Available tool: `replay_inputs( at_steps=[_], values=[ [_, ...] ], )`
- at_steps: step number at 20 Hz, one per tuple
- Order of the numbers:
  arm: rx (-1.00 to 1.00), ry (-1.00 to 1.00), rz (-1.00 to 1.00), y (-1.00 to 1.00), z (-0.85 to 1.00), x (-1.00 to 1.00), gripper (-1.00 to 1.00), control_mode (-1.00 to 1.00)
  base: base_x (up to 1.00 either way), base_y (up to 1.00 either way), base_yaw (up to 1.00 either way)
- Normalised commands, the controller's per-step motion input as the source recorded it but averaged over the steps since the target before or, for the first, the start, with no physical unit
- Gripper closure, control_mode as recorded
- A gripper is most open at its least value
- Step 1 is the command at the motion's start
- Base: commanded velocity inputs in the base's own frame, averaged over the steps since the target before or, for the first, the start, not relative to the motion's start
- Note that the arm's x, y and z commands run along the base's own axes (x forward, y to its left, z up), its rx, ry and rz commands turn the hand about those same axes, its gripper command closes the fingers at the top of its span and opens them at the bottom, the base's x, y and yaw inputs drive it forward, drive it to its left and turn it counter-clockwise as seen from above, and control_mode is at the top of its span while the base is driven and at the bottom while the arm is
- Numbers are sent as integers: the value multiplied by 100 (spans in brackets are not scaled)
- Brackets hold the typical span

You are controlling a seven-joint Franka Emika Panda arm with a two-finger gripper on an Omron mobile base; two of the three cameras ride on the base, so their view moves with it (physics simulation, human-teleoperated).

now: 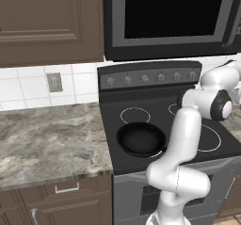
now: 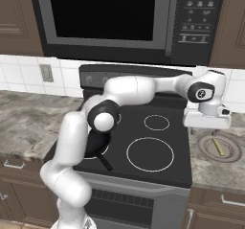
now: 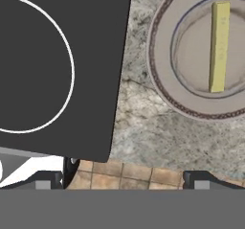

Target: Pick up the butter stick and place it in the pan. Then turn on the burner for the pan.

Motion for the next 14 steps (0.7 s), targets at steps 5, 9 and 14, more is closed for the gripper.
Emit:
replay_inputs(
  at_steps=[5, 9, 14],
  values=[
    [0, 0, 2, -16, -5, 14, -100, -100, 0, 0, 0],
    [0, 0, 1, -15, -5, 9, -100, -100, 0, 0, 0],
    [0, 0, 1, -15, -10, 10, -100, -100, 0, 0, 0]
  ],
)
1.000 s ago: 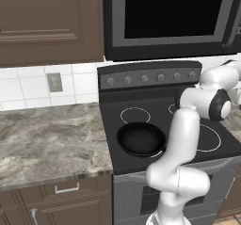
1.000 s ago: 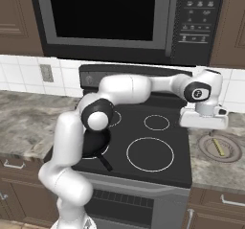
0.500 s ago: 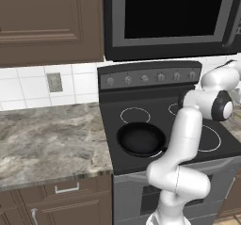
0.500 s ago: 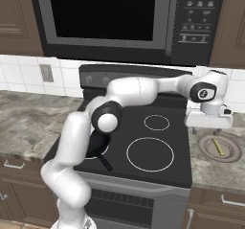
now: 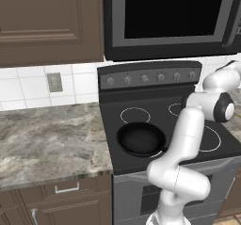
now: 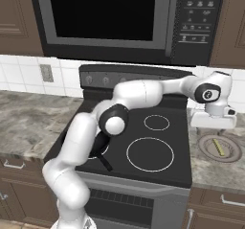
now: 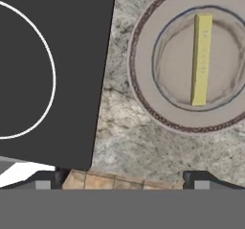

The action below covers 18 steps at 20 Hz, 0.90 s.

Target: Pick up the butter stick and place it in the pan. Then turn on the burner for the pan.

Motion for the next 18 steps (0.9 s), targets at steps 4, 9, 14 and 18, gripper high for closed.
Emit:
replay_inputs(
  at_steps=[4, 9, 14, 18],
  values=[
    [0, 0, 1, -14, -13, 11, -100, -100, 0, 0, 0],
    [0, 0, 1, -14, -15, 12, -100, -100, 0, 0, 0],
    [0, 0, 1, -14, -15, 14, -100, -100, 0, 0, 0],
    [0, 0, 2, -17, -13, 13, -100, -100, 0, 0, 0]
  ],
)
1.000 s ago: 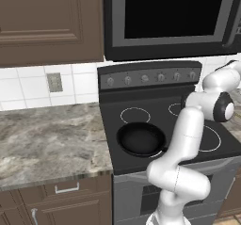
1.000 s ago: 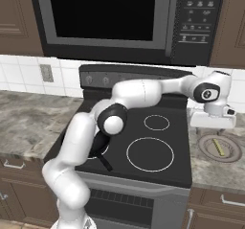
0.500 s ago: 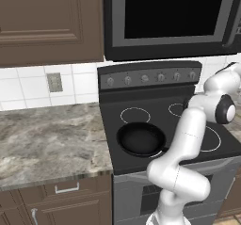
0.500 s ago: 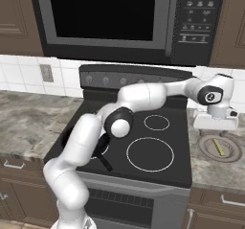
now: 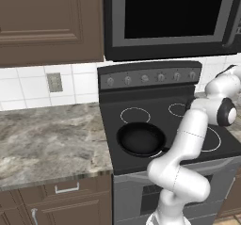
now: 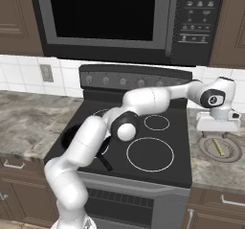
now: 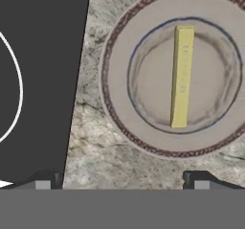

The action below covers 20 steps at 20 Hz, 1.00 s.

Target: Pick up the butter stick and place it in the pan. Then turn on the burner for the pan.

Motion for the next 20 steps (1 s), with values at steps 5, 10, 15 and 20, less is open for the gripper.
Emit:
replay_inputs(
  at_steps=[5, 10, 15, 20],
  values=[
    [0, 0, 2, -16, -10, 13, -100, -100, 0, 0, 0],
    [0, 0, 2, -14, -10, 13, -100, -100, 0, 0, 0],
    [0, 0, 1, -12, -10, 16, -100, -100, 0, 0, 0],
    [0, 0, 2, -16, -12, 18, -100, -100, 0, 0, 0]
  ],
)
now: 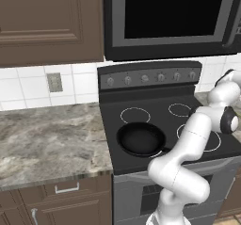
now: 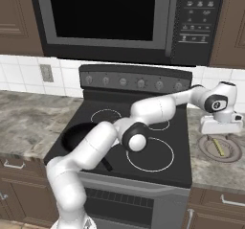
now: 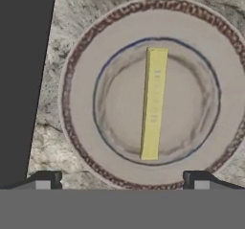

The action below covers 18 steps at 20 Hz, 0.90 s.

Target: Pick up the butter stick and place it in the pan. Then turn on the burner for the pan.

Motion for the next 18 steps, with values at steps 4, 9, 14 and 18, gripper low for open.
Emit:
replay_inputs(
  at_steps=[4, 9, 14, 18],
  values=[
    [0, 0, 2, -18, -12, 14, -100, -100, 0, 0, 0],
    [0, 0, 2, -18, -12, 11, -100, -100, 0, 0, 0],
    [0, 0, 2, -19, -11, 10, -100, -100, 0, 0, 0],
    [0, 0, 2, -18, -9, 8, -100, -100, 0, 0, 0]
  ],
)
